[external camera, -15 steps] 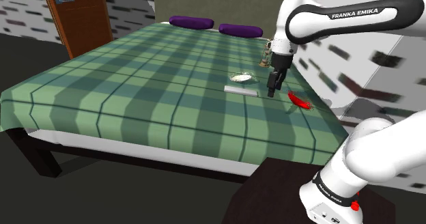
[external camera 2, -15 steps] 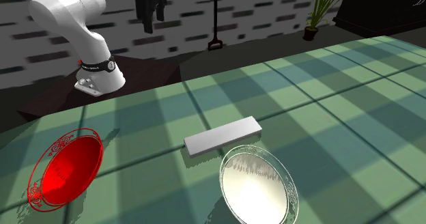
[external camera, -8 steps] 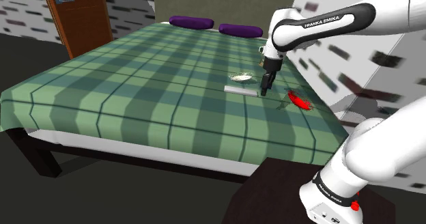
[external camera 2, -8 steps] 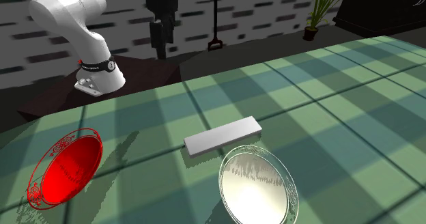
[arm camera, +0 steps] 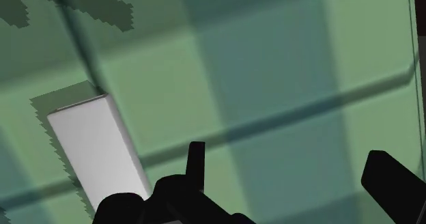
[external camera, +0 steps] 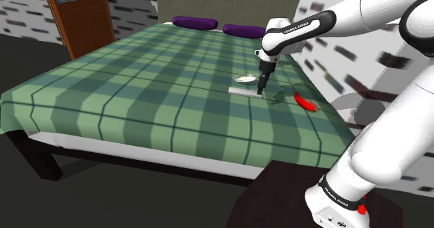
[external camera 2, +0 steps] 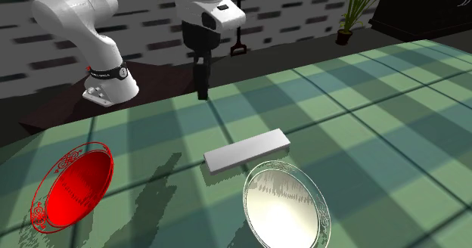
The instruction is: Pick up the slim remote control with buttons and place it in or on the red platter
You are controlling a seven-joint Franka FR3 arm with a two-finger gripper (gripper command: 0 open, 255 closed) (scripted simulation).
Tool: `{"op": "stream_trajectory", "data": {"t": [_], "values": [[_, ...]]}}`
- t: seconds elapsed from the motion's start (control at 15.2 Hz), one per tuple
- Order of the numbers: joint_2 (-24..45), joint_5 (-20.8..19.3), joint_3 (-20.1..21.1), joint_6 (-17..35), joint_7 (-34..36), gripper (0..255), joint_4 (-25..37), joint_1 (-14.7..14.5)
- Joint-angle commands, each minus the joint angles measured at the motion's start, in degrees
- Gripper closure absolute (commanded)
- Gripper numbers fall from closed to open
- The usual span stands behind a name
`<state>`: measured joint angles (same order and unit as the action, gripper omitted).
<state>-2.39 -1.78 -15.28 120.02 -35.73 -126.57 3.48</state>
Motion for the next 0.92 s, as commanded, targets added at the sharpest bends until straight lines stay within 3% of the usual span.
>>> {"op": "stream_trajectory", "data": {"t": [0.0,0.73,0.86], "values": [[4.2,1.4,-0.6,1.6,-3.4,0,3.1,0.4],[28.6,10.1,0.9,3.5,-19.1,0,27.3,5.8],[29.2,10.3,1.1,4.1,-19.3,0,27.3,5.9]]}}
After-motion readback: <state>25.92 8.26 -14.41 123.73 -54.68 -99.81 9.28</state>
